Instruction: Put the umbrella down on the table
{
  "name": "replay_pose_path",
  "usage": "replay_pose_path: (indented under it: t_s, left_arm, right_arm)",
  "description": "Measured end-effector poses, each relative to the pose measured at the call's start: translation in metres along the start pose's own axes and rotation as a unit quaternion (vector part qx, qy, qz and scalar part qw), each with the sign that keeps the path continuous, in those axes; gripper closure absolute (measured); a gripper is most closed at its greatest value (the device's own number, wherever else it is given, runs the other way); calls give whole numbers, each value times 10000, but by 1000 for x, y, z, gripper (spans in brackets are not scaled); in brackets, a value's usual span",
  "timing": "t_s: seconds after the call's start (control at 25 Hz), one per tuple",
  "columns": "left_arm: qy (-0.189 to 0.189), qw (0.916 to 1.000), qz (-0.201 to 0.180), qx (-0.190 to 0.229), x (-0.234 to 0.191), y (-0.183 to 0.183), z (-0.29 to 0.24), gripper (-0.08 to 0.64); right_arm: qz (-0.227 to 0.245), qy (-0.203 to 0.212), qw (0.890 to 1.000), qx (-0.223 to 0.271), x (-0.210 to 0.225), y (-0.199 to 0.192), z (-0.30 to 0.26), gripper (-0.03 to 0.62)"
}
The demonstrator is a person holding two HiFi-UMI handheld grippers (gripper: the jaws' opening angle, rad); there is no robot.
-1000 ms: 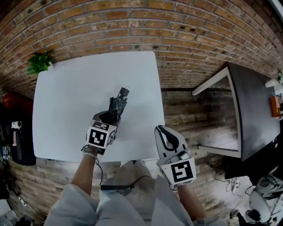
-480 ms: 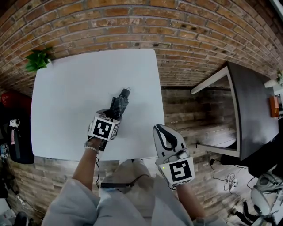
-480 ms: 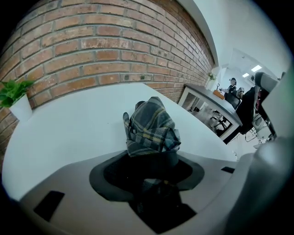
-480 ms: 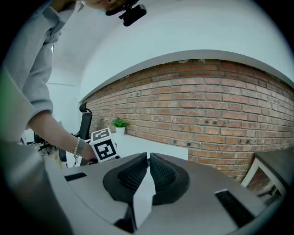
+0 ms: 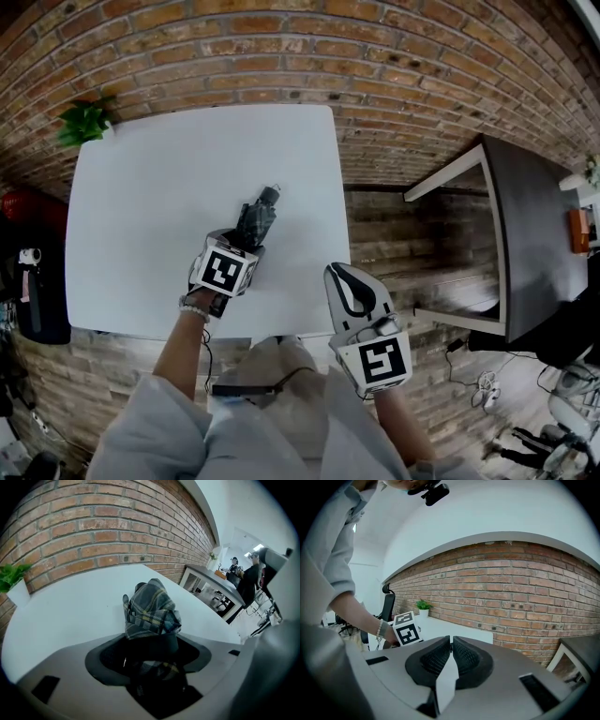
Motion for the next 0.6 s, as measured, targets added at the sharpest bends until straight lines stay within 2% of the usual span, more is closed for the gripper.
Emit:
replay_pose_path:
  t_s: [0.16, 0.32, 0.6]
  left_arm:
    - [-164, 9996, 145, 184, -1, 2, 10, 261]
    - [-103, 9990, 69, 438, -1, 4, 23, 261]
    - [-77, 9960, 173, 871, -1, 5, 52, 266]
  right_arm:
    - [64, 29, 10000, 20, -5, 4, -1, 543]
    - [99, 51, 9999, 25, -9, 5, 0, 543]
    - [146, 91, 9998, 79, -22, 10, 3, 543]
Point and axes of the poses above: the fingertips, and each gripper's own axes: z backward along the fingers, x to its right, y out of its top, the point moved 8 cm from there along z, backward along the fingers, and after that the axes turned 13 degrees about x, right-handed, at the moved point
